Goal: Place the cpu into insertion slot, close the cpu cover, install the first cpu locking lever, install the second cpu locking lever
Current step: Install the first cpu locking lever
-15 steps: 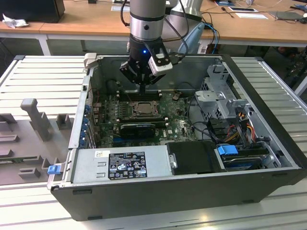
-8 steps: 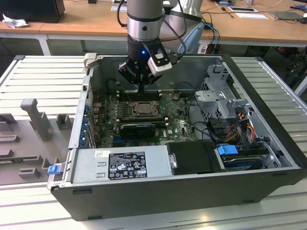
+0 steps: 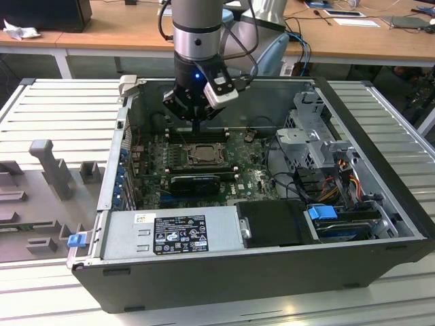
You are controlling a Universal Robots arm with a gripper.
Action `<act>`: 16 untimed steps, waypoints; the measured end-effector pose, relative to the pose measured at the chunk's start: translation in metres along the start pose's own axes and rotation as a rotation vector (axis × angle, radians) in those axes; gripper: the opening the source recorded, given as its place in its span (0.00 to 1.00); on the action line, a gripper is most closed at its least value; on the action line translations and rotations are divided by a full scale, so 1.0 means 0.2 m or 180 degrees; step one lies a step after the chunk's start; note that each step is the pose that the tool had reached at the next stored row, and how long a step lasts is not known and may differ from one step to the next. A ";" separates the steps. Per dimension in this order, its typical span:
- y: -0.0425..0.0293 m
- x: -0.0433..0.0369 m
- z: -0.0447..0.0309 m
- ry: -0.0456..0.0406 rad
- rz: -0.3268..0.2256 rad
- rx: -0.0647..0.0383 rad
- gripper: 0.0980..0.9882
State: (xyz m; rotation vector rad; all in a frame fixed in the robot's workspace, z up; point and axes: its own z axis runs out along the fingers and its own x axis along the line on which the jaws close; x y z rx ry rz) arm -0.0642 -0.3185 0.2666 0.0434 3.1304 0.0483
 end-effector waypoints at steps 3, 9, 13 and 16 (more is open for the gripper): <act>-0.002 0.070 0.011 -0.0002 -0.0002 -0.0013 0.01; -0.005 0.167 0.027 -0.0002 -0.0011 -0.0035 0.01; -0.002 0.214 0.030 -0.0001 -0.0020 -0.0046 0.01; 0.016 0.244 0.037 0.0000 -0.0033 -0.0071 0.01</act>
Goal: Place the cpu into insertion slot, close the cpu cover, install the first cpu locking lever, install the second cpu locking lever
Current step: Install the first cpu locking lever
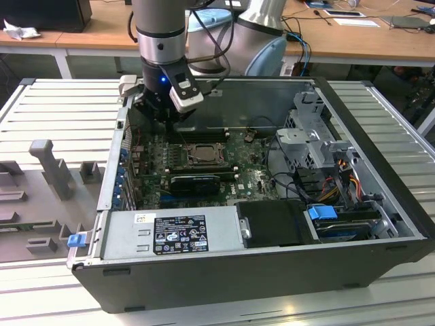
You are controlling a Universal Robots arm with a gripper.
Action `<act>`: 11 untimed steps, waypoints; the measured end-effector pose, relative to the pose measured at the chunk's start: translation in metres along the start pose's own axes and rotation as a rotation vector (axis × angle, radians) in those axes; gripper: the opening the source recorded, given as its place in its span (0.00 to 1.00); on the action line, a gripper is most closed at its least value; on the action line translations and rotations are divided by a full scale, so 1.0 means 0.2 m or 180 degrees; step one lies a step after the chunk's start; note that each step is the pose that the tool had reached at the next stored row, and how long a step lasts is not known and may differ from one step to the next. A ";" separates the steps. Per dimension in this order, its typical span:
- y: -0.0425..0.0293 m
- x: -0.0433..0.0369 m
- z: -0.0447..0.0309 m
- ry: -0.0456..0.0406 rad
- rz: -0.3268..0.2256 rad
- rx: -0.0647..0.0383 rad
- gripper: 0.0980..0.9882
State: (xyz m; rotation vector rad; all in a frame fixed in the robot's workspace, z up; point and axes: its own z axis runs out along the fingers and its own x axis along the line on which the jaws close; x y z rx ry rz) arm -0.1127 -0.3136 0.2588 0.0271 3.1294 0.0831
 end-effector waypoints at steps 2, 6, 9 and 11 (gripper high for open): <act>0.017 0.005 0.007 0.0001 -0.0006 -0.0009 0.01; 0.058 0.010 0.019 0.0001 -0.0017 -0.0016 0.01; 0.102 0.012 0.026 0.0002 -0.0025 -0.0021 0.01; 0.107 0.004 0.026 0.0003 -0.0030 -0.0021 0.01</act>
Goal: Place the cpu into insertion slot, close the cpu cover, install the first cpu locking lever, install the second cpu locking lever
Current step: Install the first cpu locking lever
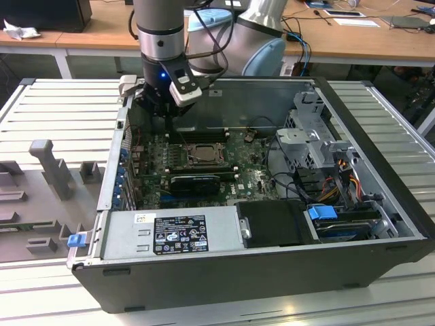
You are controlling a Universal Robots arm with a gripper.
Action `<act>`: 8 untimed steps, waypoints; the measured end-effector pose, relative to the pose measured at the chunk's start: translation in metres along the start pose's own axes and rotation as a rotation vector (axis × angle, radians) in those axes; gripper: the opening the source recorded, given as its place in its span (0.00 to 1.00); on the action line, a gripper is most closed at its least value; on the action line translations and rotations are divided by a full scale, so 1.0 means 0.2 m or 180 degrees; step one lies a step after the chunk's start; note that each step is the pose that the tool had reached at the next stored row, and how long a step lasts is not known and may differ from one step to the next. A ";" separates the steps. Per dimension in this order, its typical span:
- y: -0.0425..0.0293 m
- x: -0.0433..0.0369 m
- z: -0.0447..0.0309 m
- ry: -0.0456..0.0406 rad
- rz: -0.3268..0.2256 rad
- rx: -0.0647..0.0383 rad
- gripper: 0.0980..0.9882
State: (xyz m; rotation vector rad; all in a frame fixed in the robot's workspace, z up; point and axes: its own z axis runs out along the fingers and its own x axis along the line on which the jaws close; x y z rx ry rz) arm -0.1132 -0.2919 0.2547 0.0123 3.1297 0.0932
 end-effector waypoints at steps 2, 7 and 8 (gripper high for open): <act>0.000 -0.007 0.000 0.0000 0.0000 0.0000 0.01; 0.000 -0.019 0.000 0.0000 0.0000 0.0000 0.01; 0.000 -0.023 0.001 -0.0001 0.0000 0.0000 0.01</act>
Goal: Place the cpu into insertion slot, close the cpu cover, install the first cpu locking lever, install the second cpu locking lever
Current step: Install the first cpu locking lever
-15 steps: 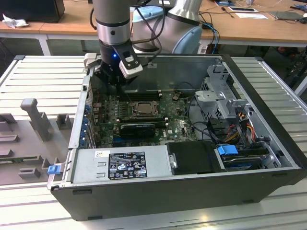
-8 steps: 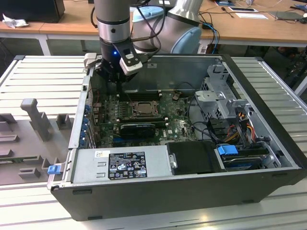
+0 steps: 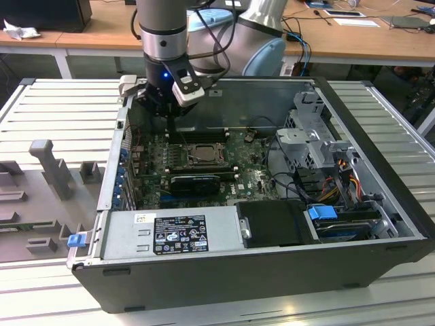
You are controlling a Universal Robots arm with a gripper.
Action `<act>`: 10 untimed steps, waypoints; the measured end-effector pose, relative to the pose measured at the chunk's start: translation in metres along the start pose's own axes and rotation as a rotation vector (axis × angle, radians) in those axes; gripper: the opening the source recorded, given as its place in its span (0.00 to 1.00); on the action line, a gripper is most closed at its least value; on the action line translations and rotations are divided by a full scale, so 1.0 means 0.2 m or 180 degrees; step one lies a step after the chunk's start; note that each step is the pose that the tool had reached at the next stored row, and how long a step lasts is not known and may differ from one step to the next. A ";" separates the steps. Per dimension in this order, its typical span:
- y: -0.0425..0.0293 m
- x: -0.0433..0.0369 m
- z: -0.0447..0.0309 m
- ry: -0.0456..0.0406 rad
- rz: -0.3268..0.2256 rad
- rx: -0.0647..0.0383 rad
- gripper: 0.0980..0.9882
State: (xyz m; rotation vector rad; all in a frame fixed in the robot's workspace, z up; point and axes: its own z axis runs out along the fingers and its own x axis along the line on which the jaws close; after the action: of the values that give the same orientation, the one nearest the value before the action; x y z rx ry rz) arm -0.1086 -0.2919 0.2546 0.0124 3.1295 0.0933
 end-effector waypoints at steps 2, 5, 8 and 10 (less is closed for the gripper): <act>0.000 -0.006 0.000 0.0000 0.0000 0.0000 0.01; 0.000 -0.010 0.000 0.0000 0.0000 0.0000 0.01; 0.000 -0.020 0.000 0.0000 0.0000 0.0000 0.01; 0.000 -0.027 0.000 0.0000 0.0000 0.0000 0.01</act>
State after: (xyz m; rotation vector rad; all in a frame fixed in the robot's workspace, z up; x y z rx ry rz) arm -0.1032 -0.2919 0.2547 0.0123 3.1297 0.0932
